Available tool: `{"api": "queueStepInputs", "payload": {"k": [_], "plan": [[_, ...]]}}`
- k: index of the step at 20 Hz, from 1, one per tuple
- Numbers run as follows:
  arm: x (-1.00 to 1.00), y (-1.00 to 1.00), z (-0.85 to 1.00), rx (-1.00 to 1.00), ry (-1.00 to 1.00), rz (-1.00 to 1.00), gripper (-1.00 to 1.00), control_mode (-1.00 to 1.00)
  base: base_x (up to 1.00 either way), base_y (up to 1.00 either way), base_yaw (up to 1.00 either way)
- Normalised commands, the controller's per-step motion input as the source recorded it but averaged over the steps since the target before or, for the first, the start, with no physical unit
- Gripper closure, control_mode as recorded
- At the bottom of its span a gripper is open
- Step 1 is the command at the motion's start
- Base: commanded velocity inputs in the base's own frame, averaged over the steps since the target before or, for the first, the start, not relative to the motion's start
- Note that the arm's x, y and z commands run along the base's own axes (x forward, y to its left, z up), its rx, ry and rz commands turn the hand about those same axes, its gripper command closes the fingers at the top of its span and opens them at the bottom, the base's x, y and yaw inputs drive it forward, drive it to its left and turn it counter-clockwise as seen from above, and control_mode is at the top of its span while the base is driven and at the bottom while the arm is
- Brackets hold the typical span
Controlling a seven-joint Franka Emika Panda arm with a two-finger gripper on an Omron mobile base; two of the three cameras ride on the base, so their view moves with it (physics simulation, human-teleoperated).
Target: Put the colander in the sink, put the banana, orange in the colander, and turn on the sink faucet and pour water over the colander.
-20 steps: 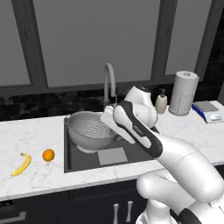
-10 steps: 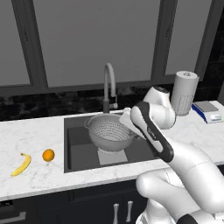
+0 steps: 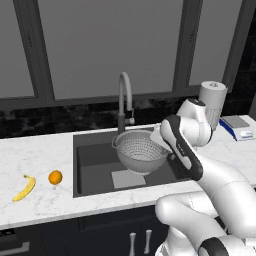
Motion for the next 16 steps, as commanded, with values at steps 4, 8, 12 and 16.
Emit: {"api": "queueStepInputs", "payload": {"k": [4, 8, 12, 16], "plan": [[0.31, 0.01, -0.17, -0.13, 0.02, 0.01, 1.00, -1.00, 0.00, 0.00, 0.00], [0.50, 0.00, -0.09, -0.05, 0.07, -0.01, 1.00, -1.00, 0.00, 0.00, 0.00], [0.36, -0.08, -0.07, 0.00, 0.02, 0.00, 1.00, -1.00, 0.00, 0.00, 0.00], [0.26, -0.06, -0.12, 0.00, 0.00, 0.00, 1.00, -1.00, 0.00, 0.00, 0.00]]}}
